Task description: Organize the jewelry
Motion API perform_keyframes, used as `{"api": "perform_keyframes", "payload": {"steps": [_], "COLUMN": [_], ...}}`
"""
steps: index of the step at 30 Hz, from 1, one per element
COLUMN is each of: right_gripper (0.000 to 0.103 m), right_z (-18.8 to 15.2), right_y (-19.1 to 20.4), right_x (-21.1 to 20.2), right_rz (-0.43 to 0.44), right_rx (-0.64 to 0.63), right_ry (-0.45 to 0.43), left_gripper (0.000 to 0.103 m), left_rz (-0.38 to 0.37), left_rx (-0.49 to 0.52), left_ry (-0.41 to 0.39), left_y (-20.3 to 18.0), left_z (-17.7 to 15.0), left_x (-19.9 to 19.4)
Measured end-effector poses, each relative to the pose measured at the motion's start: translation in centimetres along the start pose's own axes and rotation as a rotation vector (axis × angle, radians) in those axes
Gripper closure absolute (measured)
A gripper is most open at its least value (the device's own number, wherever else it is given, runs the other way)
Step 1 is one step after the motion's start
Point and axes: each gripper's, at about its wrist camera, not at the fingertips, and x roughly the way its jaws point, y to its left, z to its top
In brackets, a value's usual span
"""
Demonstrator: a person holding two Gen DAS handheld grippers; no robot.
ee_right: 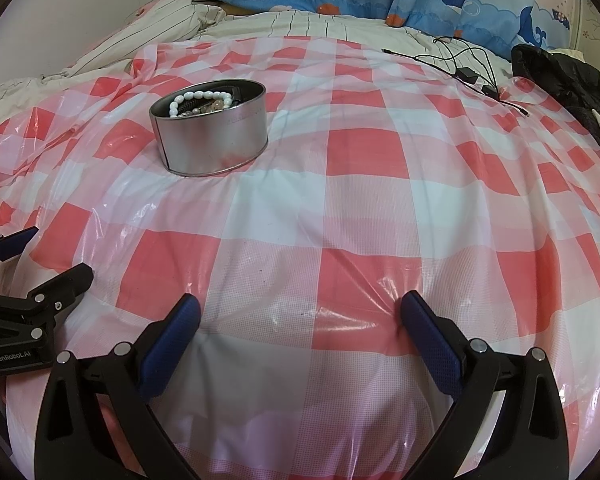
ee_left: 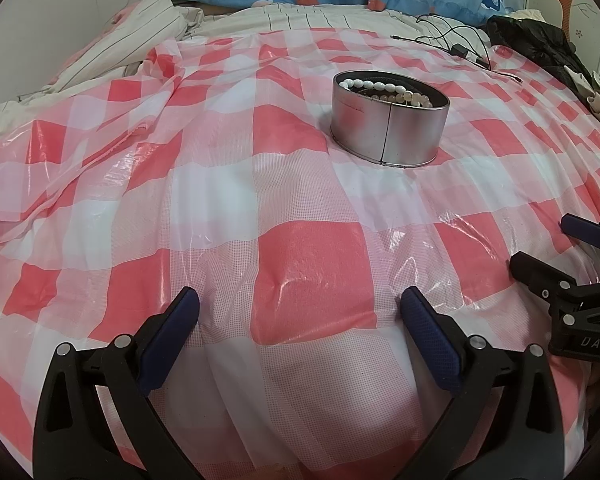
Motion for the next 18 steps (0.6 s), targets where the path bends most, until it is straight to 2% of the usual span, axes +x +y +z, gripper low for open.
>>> {"api": "perform_keyframes", "payload": {"steps": [18], "right_gripper": [0.007], "right_z": [0.04], "right_y": [0.11], "right_x": [0.00], "right_rz": [-0.001], "right_rx": [-0.001], "right_ry": [0.001], "left_gripper": [0.006], "left_rz": [0.001], "left_rx": [0.001], "left_ry": [0.003], "left_y": [0.02], "left_z": [0.05], "left_x": [0.02]}}
